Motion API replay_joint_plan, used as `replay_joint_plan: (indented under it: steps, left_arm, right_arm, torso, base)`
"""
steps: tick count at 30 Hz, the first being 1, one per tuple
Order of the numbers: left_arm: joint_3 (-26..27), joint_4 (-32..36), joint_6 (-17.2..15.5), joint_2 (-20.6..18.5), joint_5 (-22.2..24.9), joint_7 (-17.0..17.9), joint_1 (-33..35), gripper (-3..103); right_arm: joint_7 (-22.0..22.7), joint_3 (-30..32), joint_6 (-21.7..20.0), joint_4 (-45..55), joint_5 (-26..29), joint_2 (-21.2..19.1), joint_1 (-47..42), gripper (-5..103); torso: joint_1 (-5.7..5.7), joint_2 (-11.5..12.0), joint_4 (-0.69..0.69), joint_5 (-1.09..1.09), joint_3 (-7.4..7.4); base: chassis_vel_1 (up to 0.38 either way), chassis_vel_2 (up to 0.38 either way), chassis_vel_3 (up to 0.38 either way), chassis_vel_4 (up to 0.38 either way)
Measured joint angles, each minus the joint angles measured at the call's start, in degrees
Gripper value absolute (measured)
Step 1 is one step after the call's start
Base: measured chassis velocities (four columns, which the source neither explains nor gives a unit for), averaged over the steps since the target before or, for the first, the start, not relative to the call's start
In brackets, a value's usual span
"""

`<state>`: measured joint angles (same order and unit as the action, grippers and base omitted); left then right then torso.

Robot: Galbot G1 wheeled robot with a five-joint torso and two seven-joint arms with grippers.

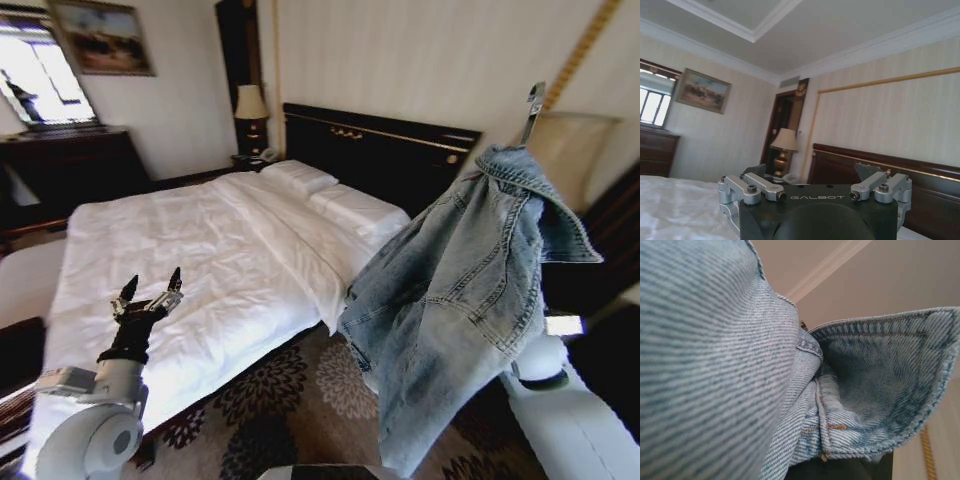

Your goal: Pick up the clothes from the bed and hang them on the clothes hanger.

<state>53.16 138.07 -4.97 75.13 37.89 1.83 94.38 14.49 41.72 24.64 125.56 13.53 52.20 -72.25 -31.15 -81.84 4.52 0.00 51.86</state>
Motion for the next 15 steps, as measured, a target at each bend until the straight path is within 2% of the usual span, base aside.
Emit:
replay_joint_plan:
  steps: [15]
  left_arm:
    - [-0.4, -0.09, -0.05, 0.31, -0.37, -0.2, 0.07, 100]
  right_arm:
    - [0.1, 0.04, -0.08, -0.45, 0.29, 0.02, 0.16, 17]
  torso:
    - [0.0, 0.0, 0.0, 0.0, 0.0]
  base:
    - [-0.124, -0.126, -0.128, -0.121]
